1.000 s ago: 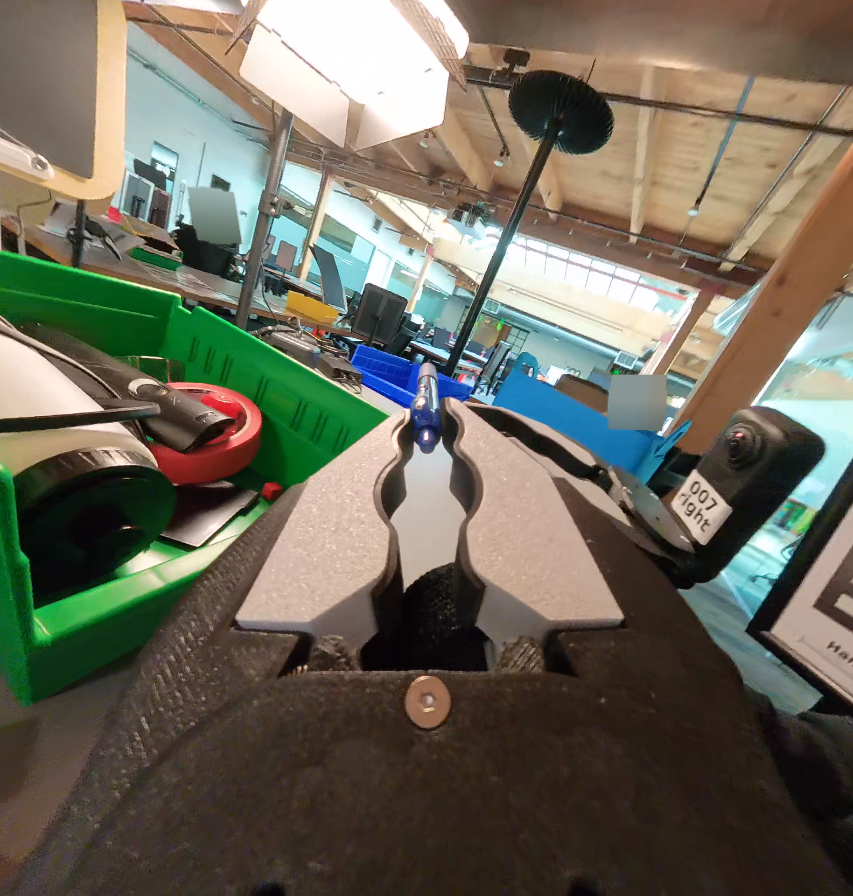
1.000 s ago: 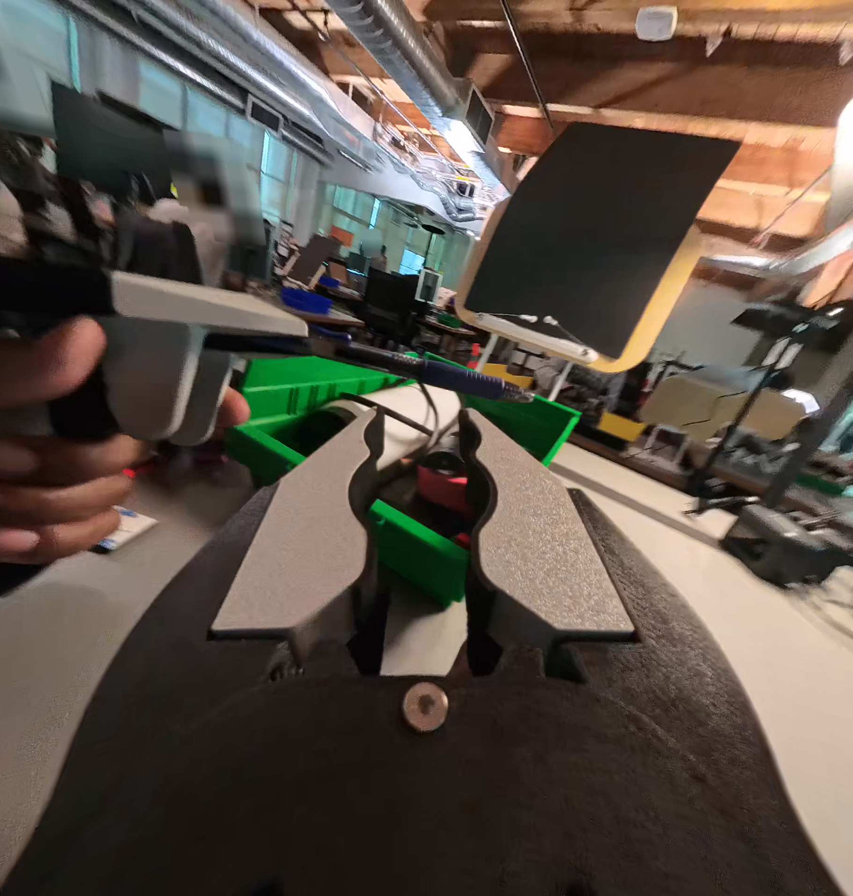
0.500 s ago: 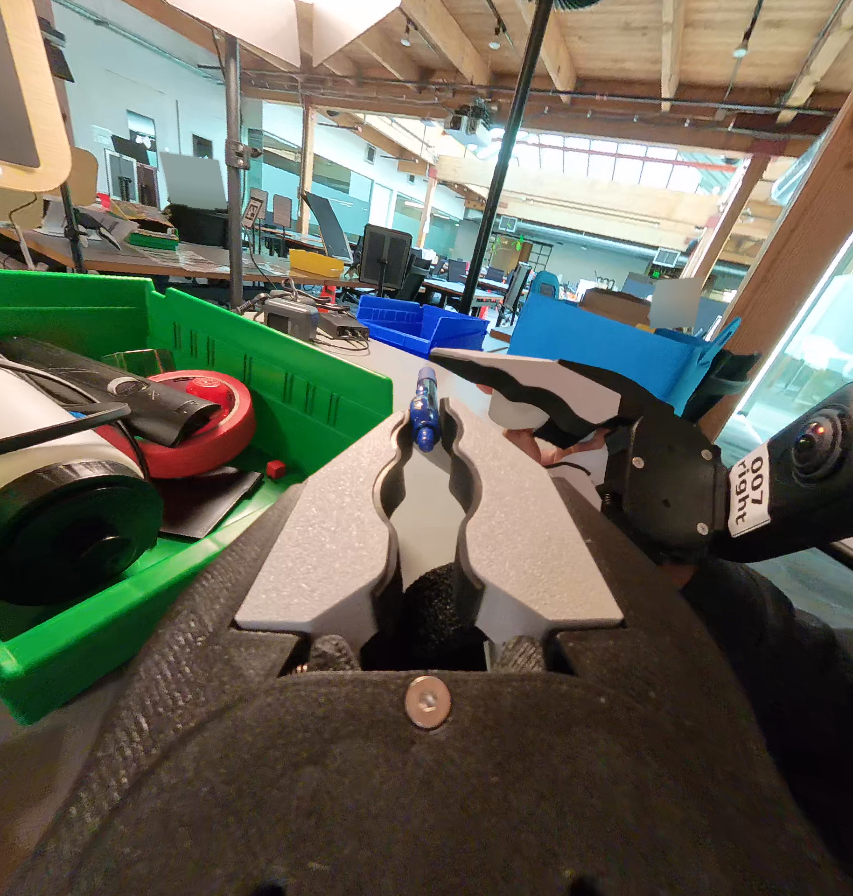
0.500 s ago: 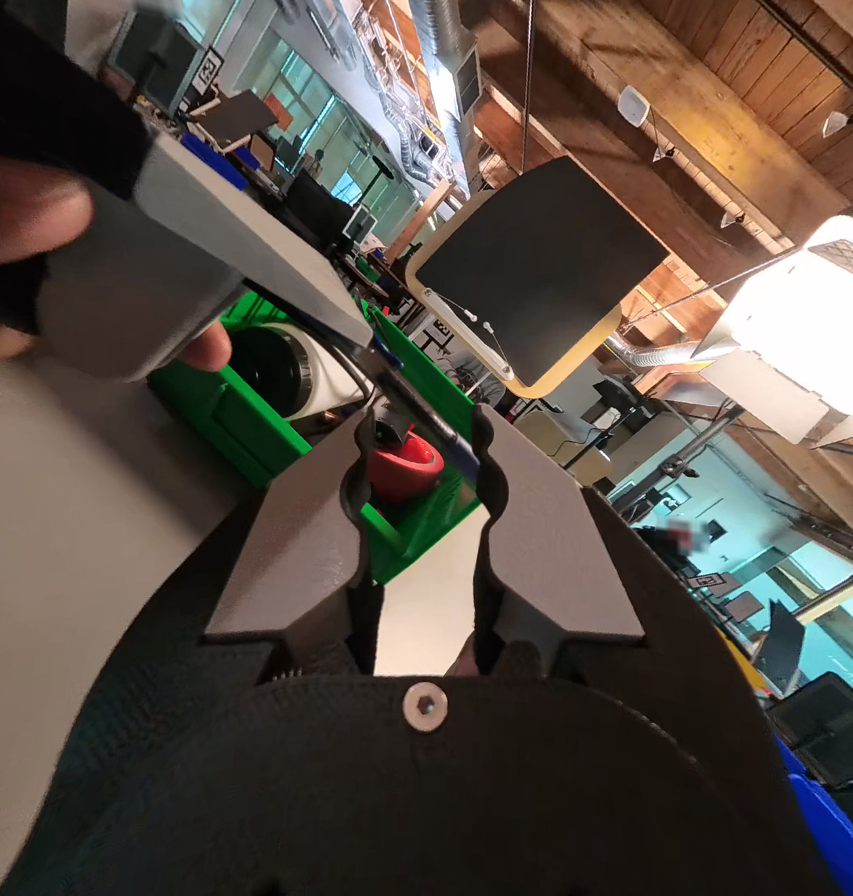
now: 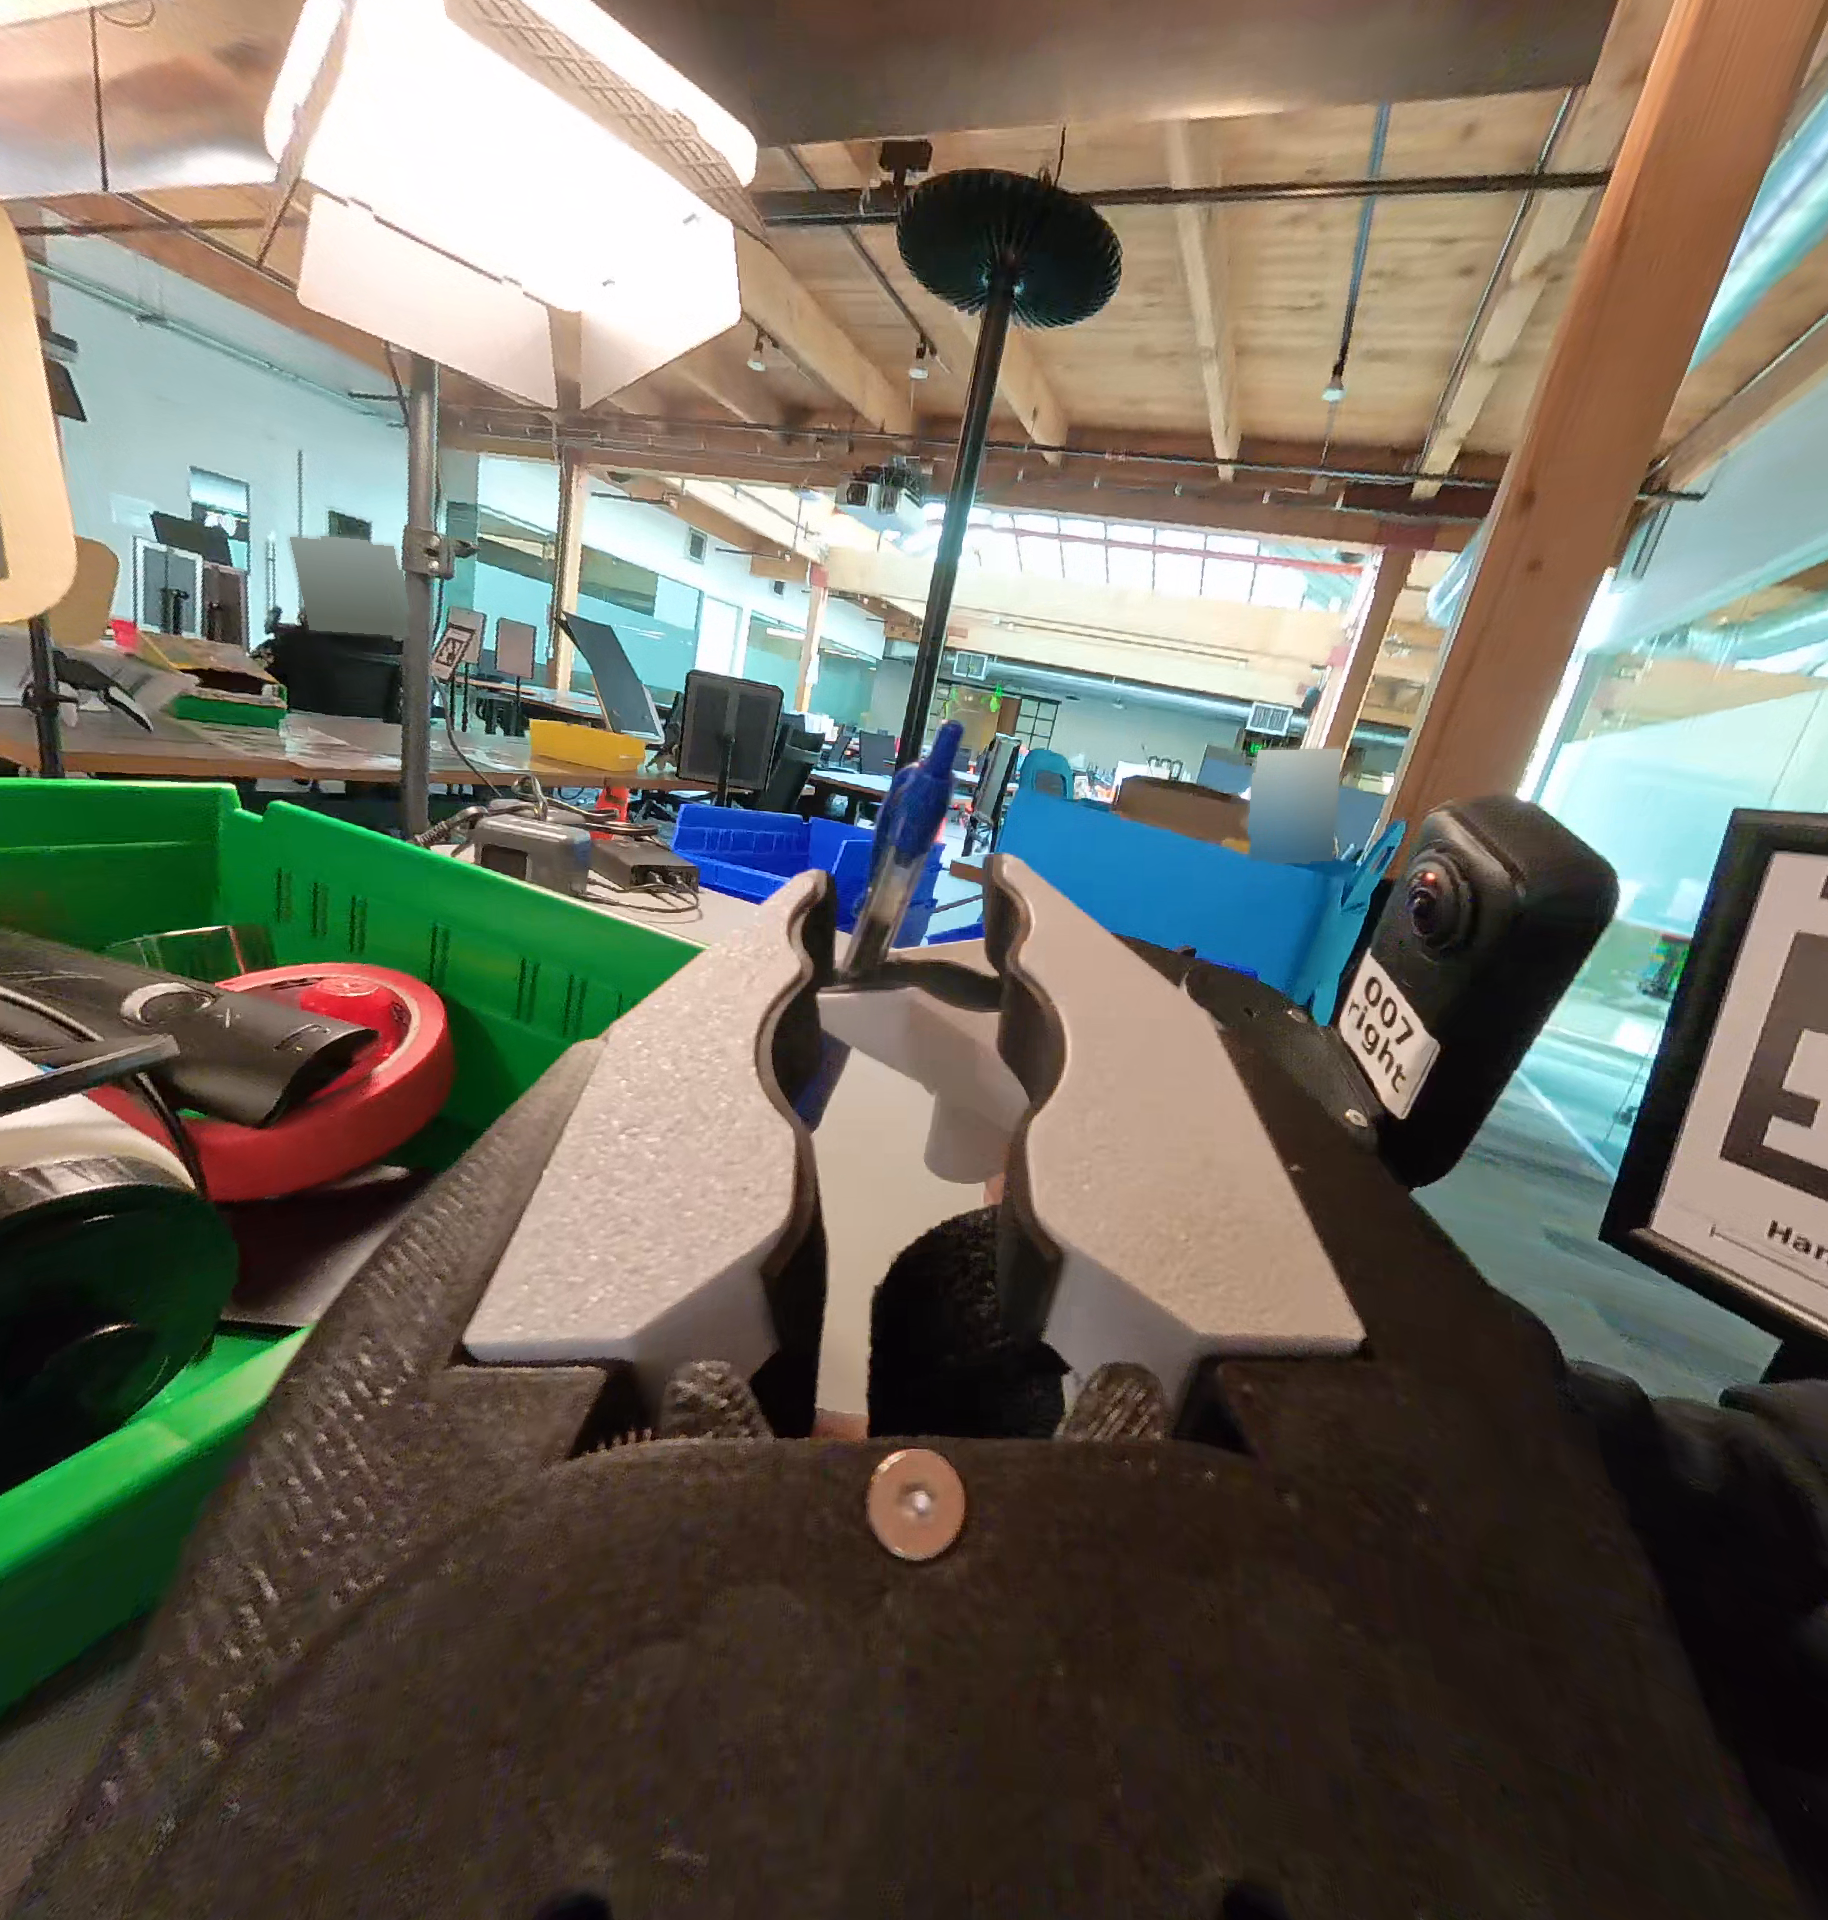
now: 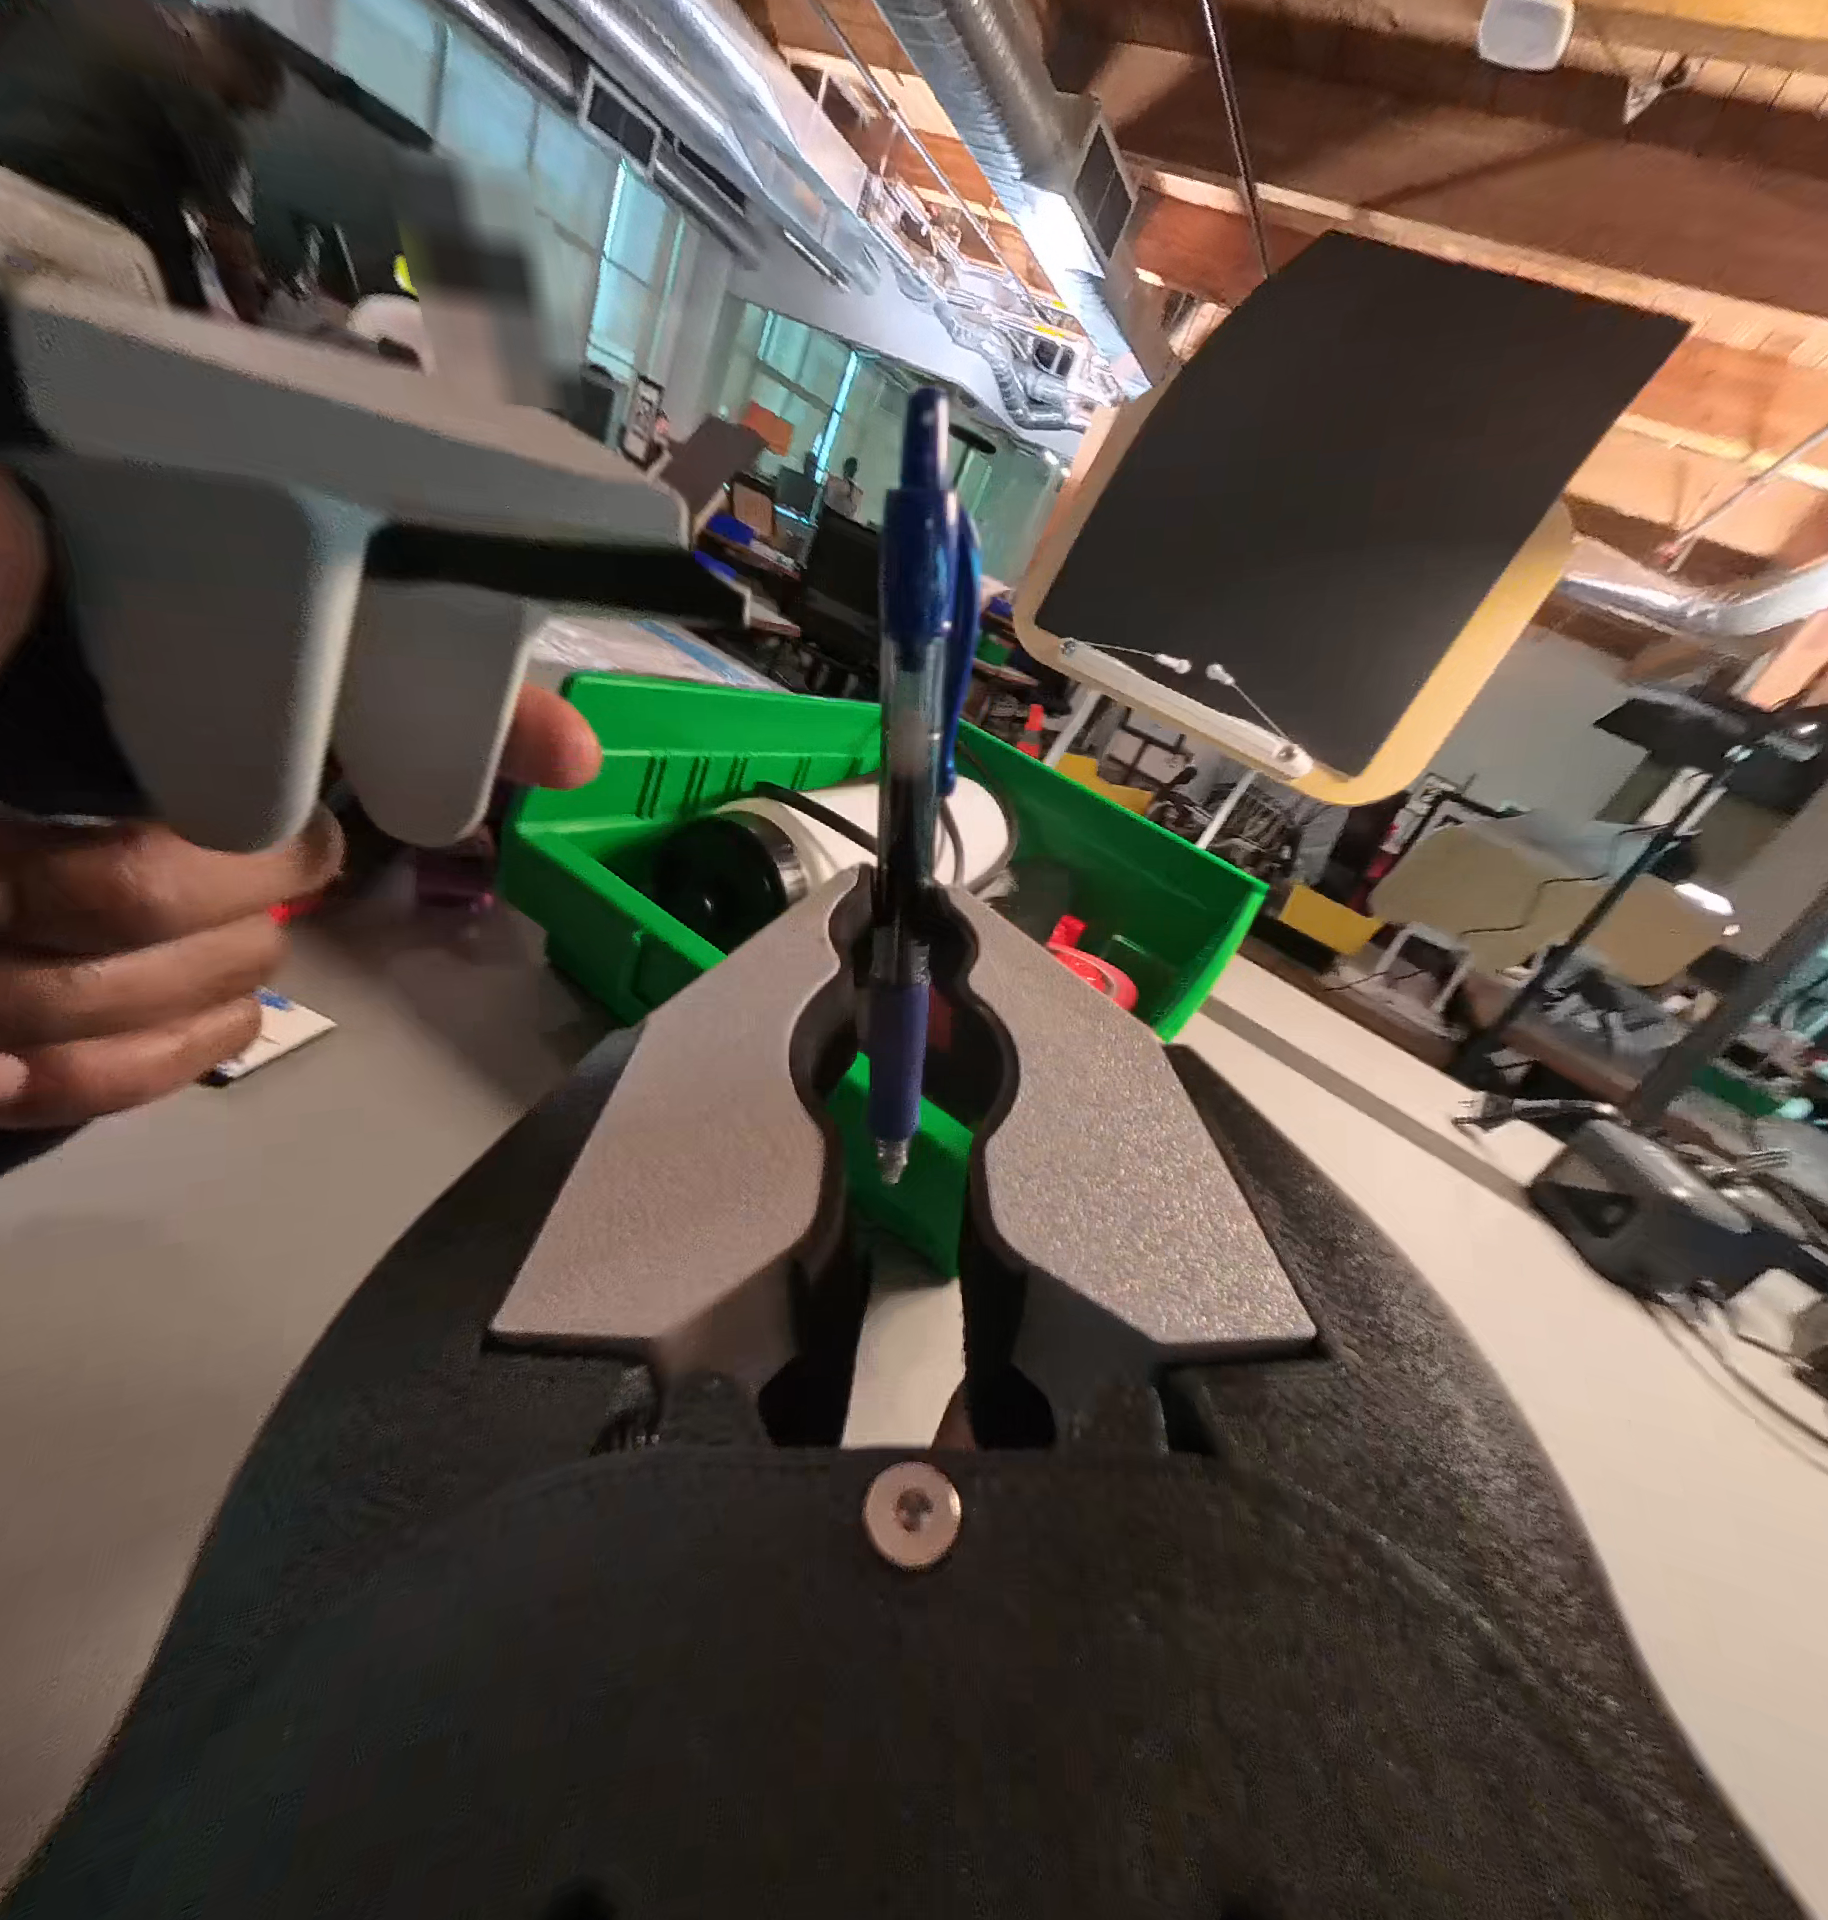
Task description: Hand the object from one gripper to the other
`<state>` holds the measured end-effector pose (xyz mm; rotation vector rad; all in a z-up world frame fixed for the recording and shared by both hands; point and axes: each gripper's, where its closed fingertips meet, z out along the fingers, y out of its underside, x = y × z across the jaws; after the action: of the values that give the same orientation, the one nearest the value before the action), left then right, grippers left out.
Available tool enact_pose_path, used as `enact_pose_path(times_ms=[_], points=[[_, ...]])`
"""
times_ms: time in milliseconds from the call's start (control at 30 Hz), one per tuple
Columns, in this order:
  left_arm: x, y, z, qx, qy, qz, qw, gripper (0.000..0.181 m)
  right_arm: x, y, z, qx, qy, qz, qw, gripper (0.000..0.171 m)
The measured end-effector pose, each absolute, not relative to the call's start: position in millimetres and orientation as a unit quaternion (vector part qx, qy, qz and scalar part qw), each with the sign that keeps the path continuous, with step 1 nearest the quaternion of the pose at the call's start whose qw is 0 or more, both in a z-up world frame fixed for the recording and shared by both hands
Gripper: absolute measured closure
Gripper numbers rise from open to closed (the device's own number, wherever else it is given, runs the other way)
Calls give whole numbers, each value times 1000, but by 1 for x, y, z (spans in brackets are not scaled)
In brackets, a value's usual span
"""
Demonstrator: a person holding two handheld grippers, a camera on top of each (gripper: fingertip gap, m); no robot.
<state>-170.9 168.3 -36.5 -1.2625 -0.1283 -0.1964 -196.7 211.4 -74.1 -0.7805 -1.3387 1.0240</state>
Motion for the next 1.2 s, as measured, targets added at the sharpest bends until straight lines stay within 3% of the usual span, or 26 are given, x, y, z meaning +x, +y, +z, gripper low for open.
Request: enact_pose_path(times_ms=[433,600,767,833,1000,1100,1200], points=[[-172,179,-54,-635,-54,-55,768,152,-178,201,-49,-358,-488,684,407,161],[-160,189,-71,-674,-22,-46,737,151,-175,200,-45,-357,-471,720,364,160],[-159,198,-90,-716,19,50,696,156,-168,185,-41,-329,-475,751,318,161],[-156,198,-91,-718,36,70,692,169,-168,185,-41,-330,-474,753,314,160],[-170,192,-80,-698,13,109,707,170,-169,203,-36,-348,-444,744,358,142],[-174,191,-79,-697,-1,103,709,170,-167,213,-31,-348,-430,728,404,141],[-173,192,-80,-700,6,111,706,170,-170,208,-36,-354,-440,732,381,139]])
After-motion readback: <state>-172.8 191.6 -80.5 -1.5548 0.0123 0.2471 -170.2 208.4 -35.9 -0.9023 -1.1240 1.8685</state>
